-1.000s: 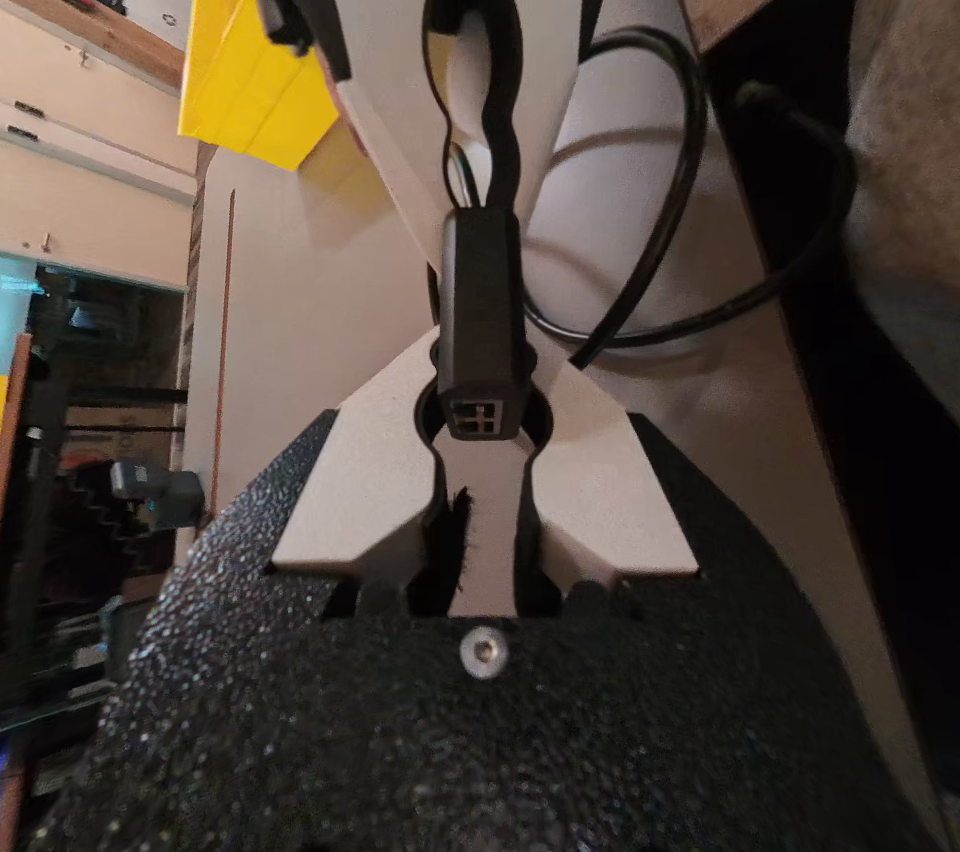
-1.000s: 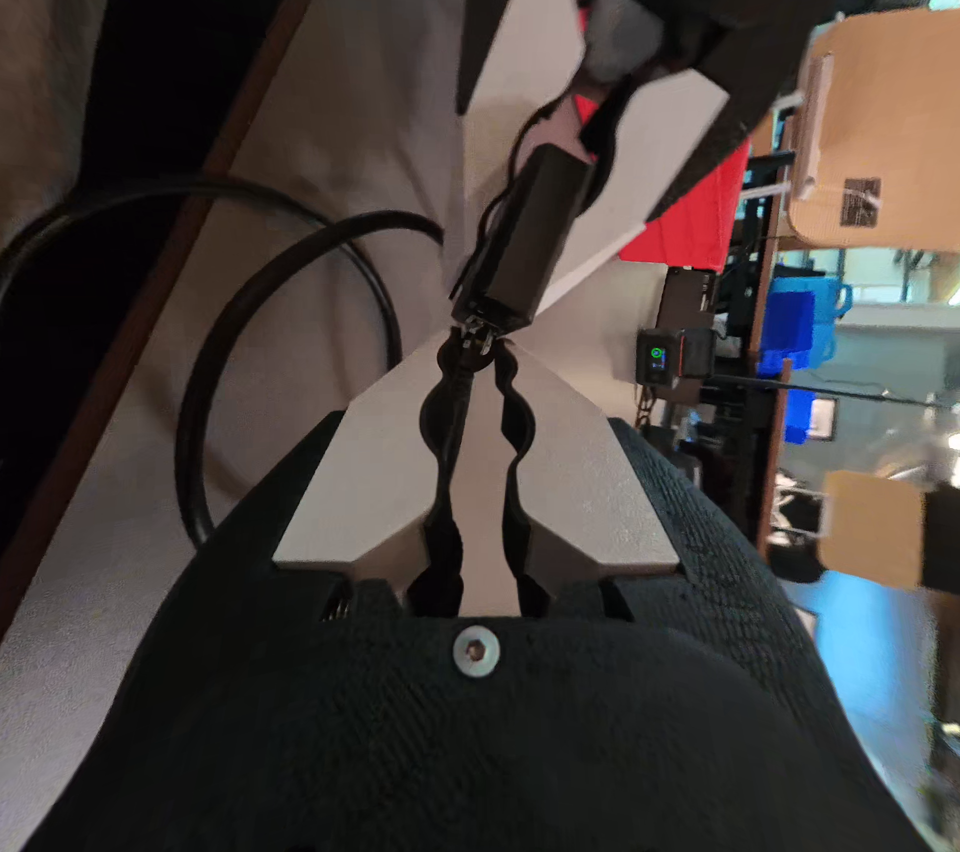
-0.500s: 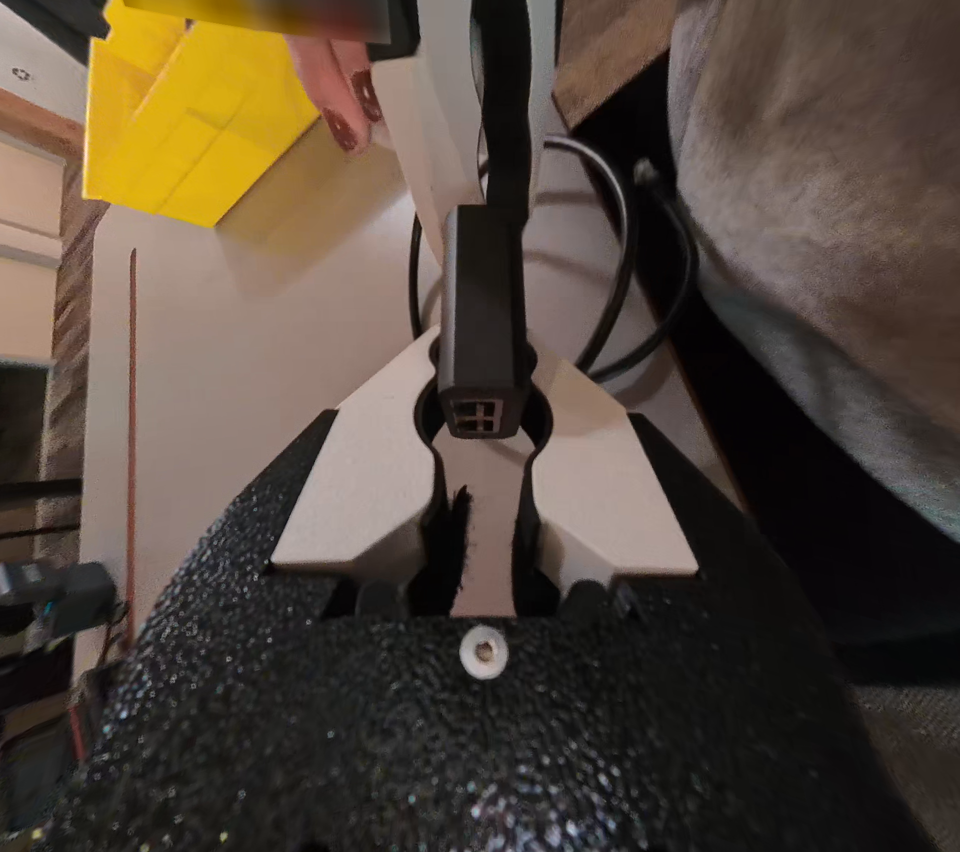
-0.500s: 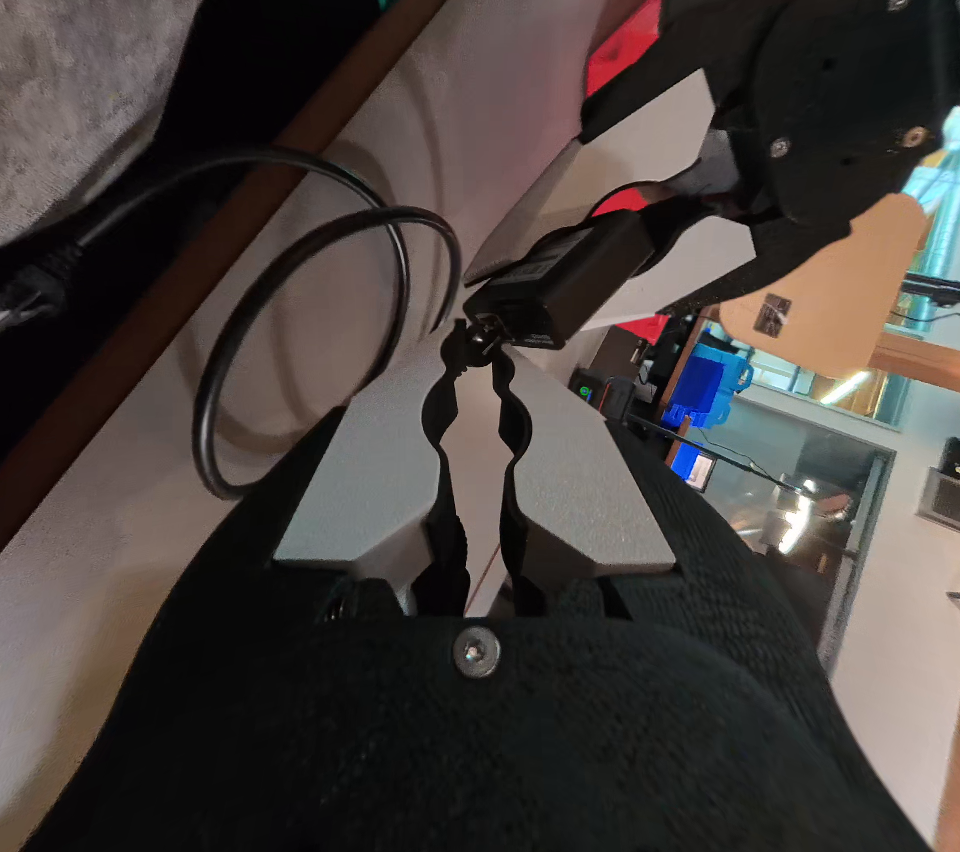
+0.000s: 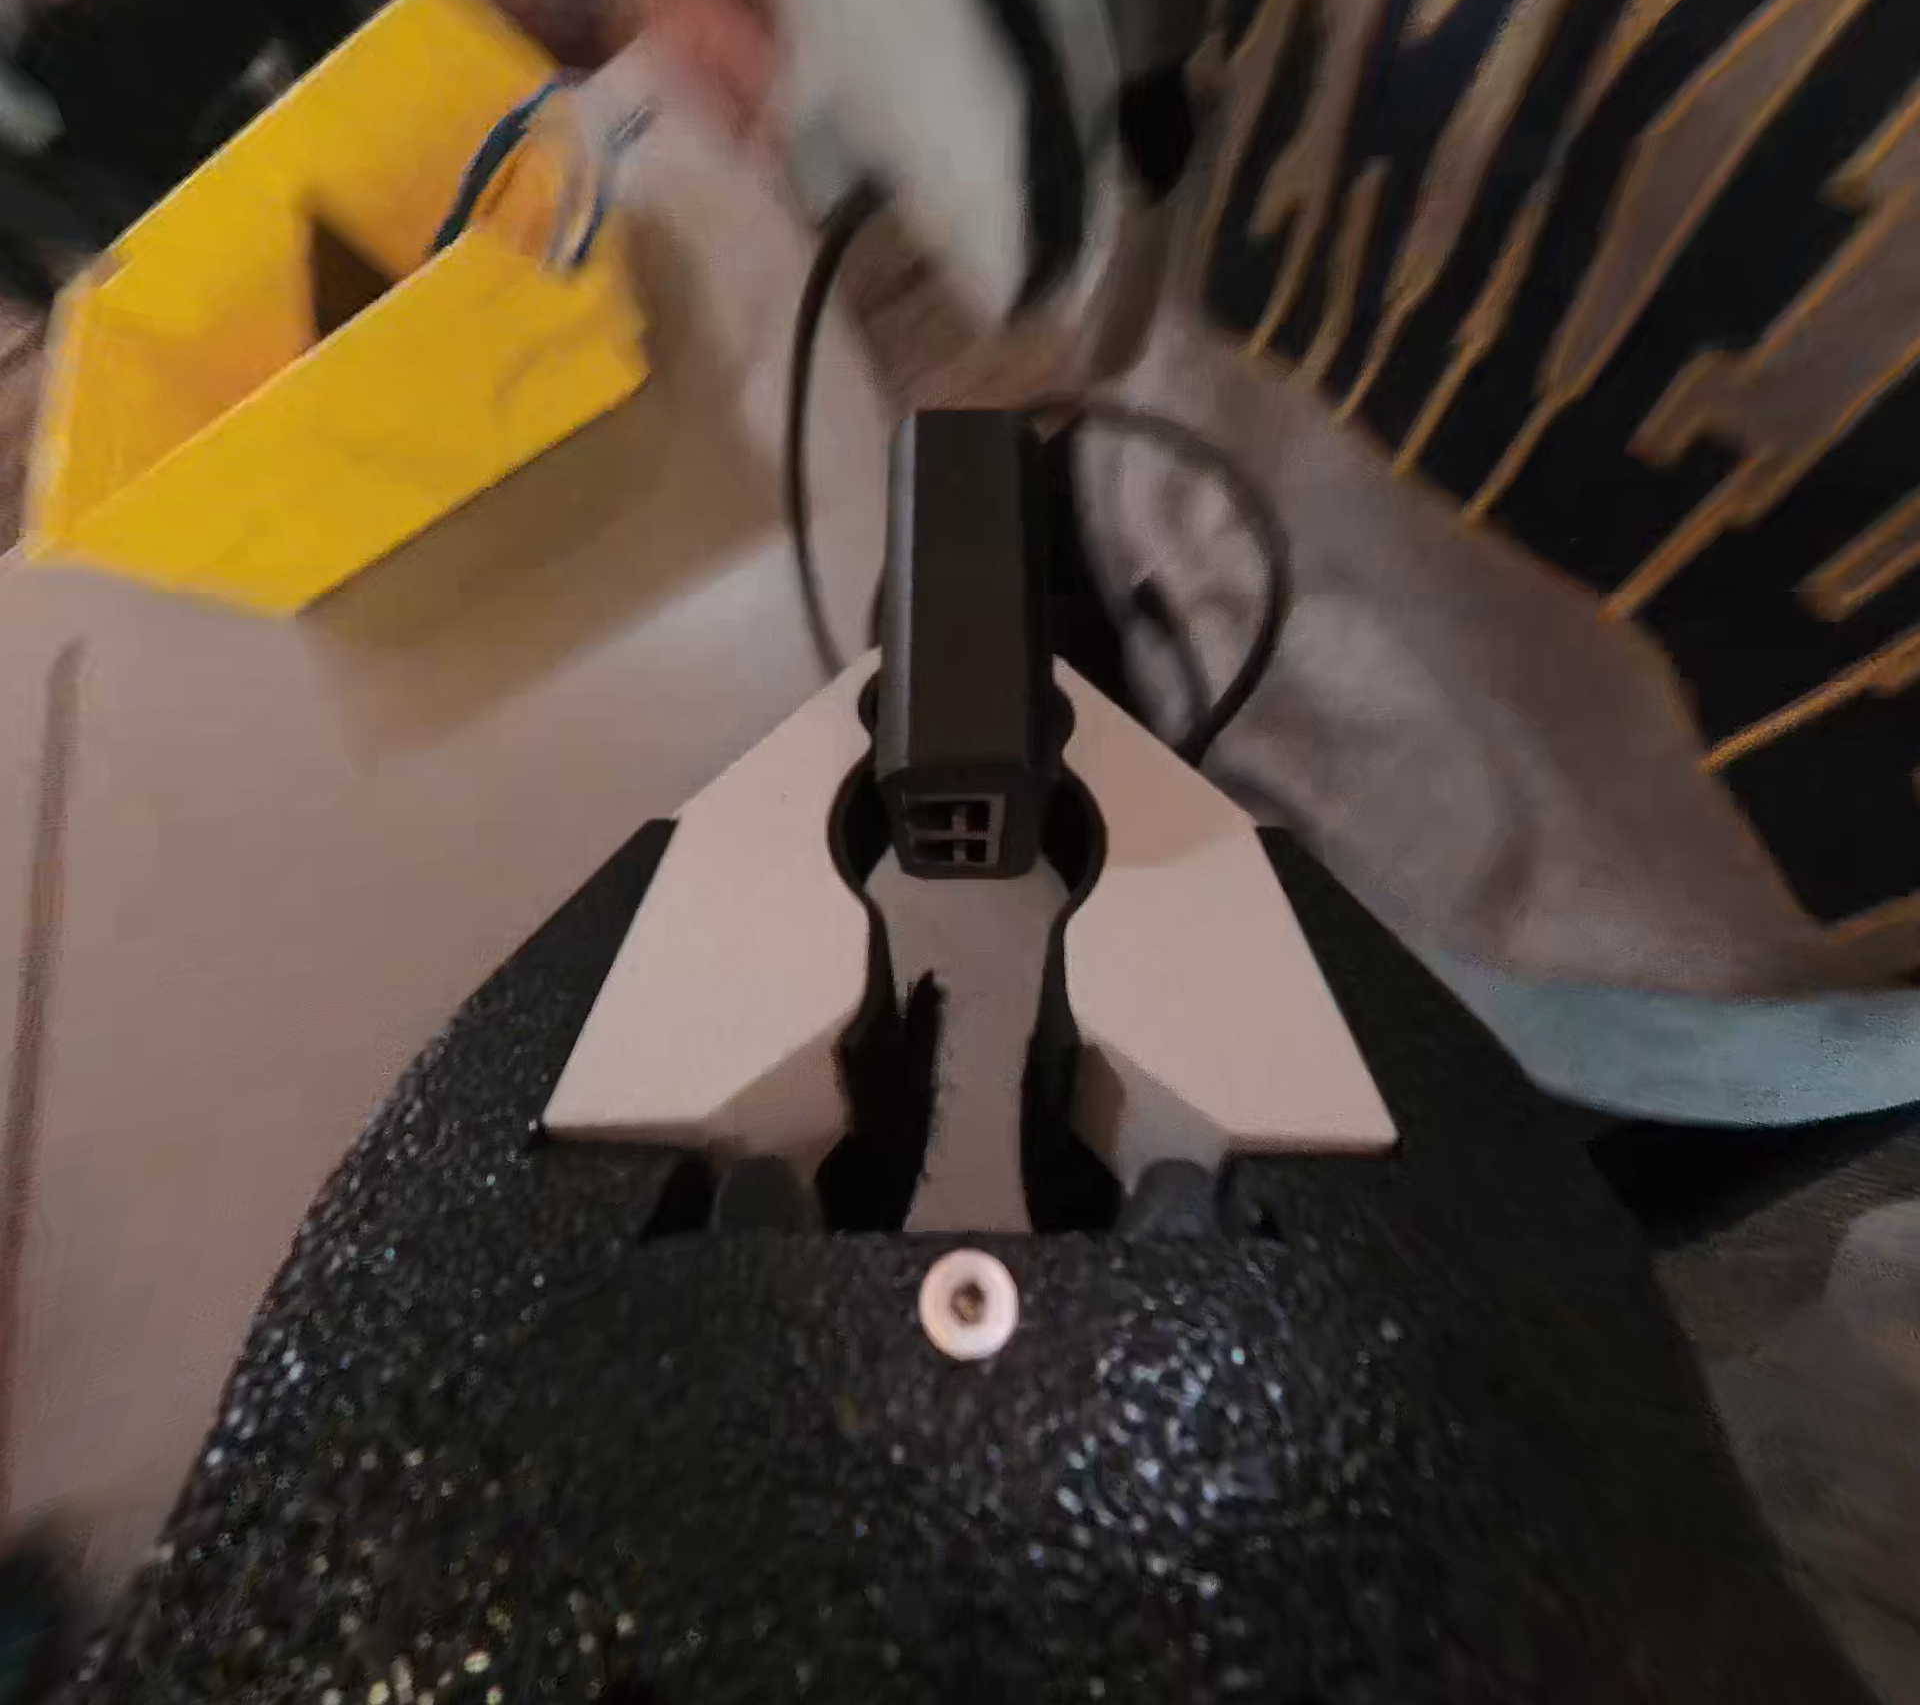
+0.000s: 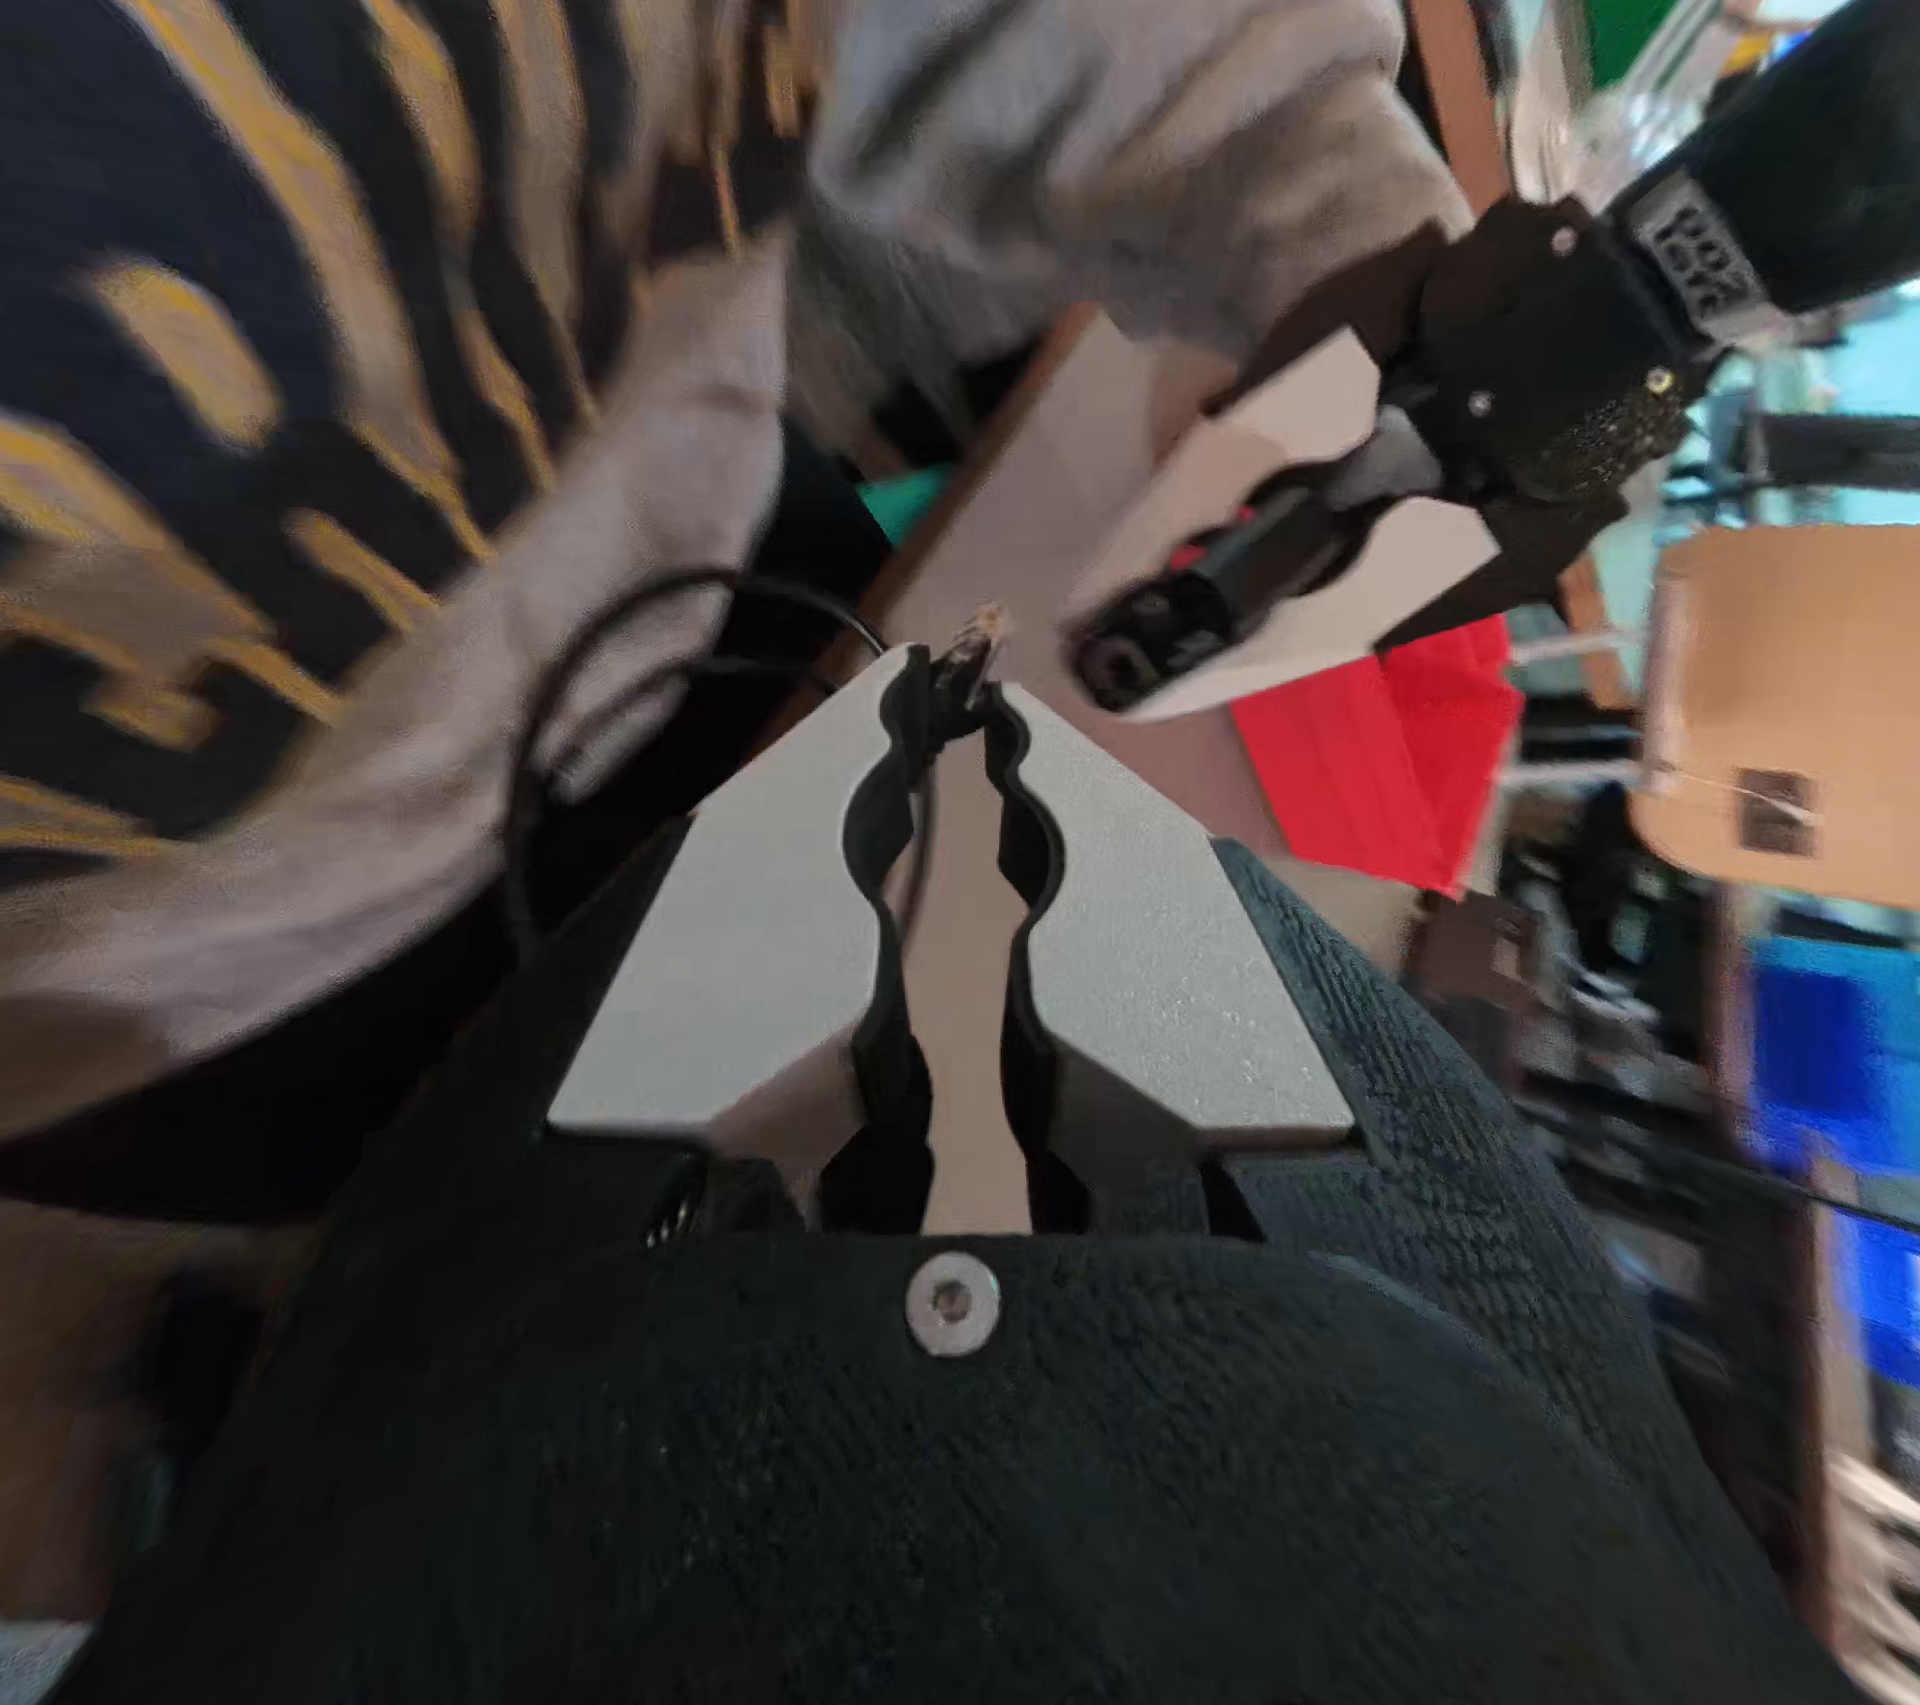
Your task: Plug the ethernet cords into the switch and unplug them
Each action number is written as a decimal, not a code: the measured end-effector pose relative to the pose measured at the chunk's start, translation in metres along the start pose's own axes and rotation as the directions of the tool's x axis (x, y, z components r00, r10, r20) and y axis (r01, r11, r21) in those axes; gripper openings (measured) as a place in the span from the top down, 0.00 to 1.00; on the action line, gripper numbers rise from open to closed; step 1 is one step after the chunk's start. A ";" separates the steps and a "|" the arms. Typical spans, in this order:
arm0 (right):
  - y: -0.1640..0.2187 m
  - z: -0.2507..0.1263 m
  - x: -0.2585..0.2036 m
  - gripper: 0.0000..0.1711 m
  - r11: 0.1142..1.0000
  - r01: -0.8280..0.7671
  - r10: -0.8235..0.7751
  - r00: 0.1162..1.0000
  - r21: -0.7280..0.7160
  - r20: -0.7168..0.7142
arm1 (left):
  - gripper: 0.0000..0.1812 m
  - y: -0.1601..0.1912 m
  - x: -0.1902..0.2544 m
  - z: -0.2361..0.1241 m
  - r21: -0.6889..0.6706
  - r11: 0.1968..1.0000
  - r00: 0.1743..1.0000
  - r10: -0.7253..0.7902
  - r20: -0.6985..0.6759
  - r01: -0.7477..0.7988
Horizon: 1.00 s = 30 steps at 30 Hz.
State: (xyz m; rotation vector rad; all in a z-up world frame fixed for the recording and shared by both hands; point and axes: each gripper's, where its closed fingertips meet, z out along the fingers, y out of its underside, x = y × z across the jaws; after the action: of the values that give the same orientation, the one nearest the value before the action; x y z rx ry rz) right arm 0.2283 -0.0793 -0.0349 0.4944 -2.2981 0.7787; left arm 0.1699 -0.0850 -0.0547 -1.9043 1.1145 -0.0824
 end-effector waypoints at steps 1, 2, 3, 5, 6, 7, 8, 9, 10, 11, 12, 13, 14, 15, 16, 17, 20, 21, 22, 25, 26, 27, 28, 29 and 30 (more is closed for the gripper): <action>-0.006 -0.013 0.001 0.95 0.997 -0.058 0.058 0.998 0.058 0.000 | 0.88 0.012 -0.011 -0.018 -0.007 0.999 0.996 -0.031 0.082 0.032; -0.001 -0.024 0.008 0.95 0.994 -0.090 0.092 0.995 0.055 -0.034 | 0.88 0.010 -0.021 -0.039 0.088 0.994 0.986 -0.084 0.142 0.072; 0.010 -0.034 0.018 0.94 0.993 -0.114 0.116 0.990 0.019 -0.082 | 0.88 0.001 -0.032 -0.059 0.207 0.975 0.971 -0.125 0.205 0.082; 0.027 -0.049 0.046 0.94 0.990 -0.144 0.139 0.965 -0.007 -0.224 | 0.88 -0.004 -0.046 -0.083 0.293 0.953 0.943 -0.166 0.288 0.079; 0.032 -0.057 0.060 0.94 0.989 -0.149 0.141 0.945 -0.005 -0.295 | 0.88 -0.002 -0.055 -0.087 0.291 0.954 0.921 -0.181 0.344 0.078; 0.037 -0.066 0.073 0.94 0.988 -0.154 0.140 0.920 -0.009 -0.366 | 0.88 0.001 -0.062 -0.087 0.277 0.958 0.905 -0.183 0.385 0.076; 0.044 -0.077 0.086 0.94 0.987 -0.159 0.132 0.885 -0.023 -0.447 | 0.88 0.005 -0.064 -0.083 0.259 0.963 0.899 -0.180 0.400 0.078; 0.052 -0.090 0.099 0.94 0.985 -0.168 0.119 0.843 -0.046 -0.525 | 0.88 0.010 -0.068 -0.078 0.244 0.966 0.892 -0.184 0.412 0.087; 0.060 -0.104 0.110 0.94 0.981 -0.184 0.109 0.799 -0.068 -0.592 | 0.88 0.014 -0.071 -0.071 0.231 0.968 0.887 -0.192 0.421 0.100; 0.066 -0.119 0.121 0.94 0.976 -0.200 0.100 0.755 -0.082 -0.648 | 0.88 0.019 -0.074 -0.063 0.219 0.968 0.885 -0.203 0.419 0.119; 0.071 -0.135 0.129 0.94 0.972 -0.214 0.092 0.718 -0.092 -0.690 | 0.88 0.024 -0.077 -0.056 0.213 0.966 0.879 -0.225 0.419 0.146; 0.074 -0.150 0.136 0.94 0.968 -0.227 0.082 0.692 -0.108 -0.717 | 0.88 0.030 -0.080 -0.048 0.210 0.962 0.872 -0.251 0.421 0.175; 0.078 -0.166 0.144 0.94 0.962 -0.239 0.063 0.664 -0.132 -0.745 | 0.88 0.035 -0.083 -0.040 0.207 0.957 0.865 -0.274 0.421 0.203; 0.080 -0.185 0.152 0.94 0.956 -0.245 0.031 0.636 -0.163 -0.771 | 0.88 0.041 -0.087 -0.032 0.211 0.951 0.850 -0.299 0.433 0.227; 0.081 -0.203 0.159 0.94 0.948 -0.253 0.002 0.613 -0.193 -0.790 | 0.88 0.047 -0.091 -0.026 0.211 0.947 0.833 -0.314 0.456 0.242; 0.081 -0.223 0.167 0.94 0.941 -0.261 -0.022 0.586 -0.215 -0.810 | 0.88 0.052 -0.095 -0.020 0.208 0.946 0.815 -0.320 0.483 0.249; 0.074 -0.279 0.191 0.94 0.928 -0.264 -0.097 0.513 -0.265 -0.853 | 0.88 0.067 -0.107 -0.008 0.185 0.952 0.753 -0.305 0.583 0.242; 0.072 -0.296 0.198 0.94 0.923 -0.268 -0.116 0.493 -0.277 -0.862 | 0.88 0.068 -0.110 -0.007 0.183 0.959 0.729 -0.283 0.624 0.217; 0.072 -0.310 0.203 0.94 0.917 -0.277 -0.128 0.480 -0.288 -0.868 | 0.89 0.065 -0.111 -0.005 0.174 0.969 0.720 -0.245 0.649 0.173; 0.080 -0.344 0.214 0.94 0.894 -0.317 -0.149 0.456 -0.316 -0.878 | 0.88 0.060 -0.115 -0.004 0.119 0.988 0.687 -0.156 0.710 0.101; 0.085 -0.353 0.215 0.94 0.884 -0.334 -0.153 0.455 -0.327 -0.877 | 0.88 0.060 -0.116 -0.004 0.110 0.990 0.672 -0.140 0.727 0.088; 0.089 -0.361 0.216 0.94 0.876 -0.347 -0.158 0.450 -0.335 -0.879 | 0.88 0.062 -0.116 -0.003 0.103 0.992 0.667 -0.128 0.734 0.077; 0.094 -0.367 0.216 0.94 0.869 -0.359 -0.163 0.445 -0.342 -0.881 | 0.88 0.065 -0.114 0.001 0.095 0.992 0.669 -0.123 0.733 0.077; 0.098 -0.373 0.216 0.94 0.863 -0.370 -0.162 0.442 -0.344 -0.882 | 0.88 0.071 -0.113 0.005 0.083 0.993 0.675 -0.120 0.728 0.088; 0.101 -0.377 0.216 0.94 0.860 -0.379 -0.159 0.440 -0.343 -0.884 | 0.88 0.078 -0.112 0.008 0.065 0.993 0.679 -0.115 0.725 0.100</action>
State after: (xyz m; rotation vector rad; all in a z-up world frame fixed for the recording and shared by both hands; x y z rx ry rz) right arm 0.1946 0.2102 0.3026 -0.3198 -1.3687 0.2989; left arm 0.0556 -0.0132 -0.0762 -1.7195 0.4388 0.5662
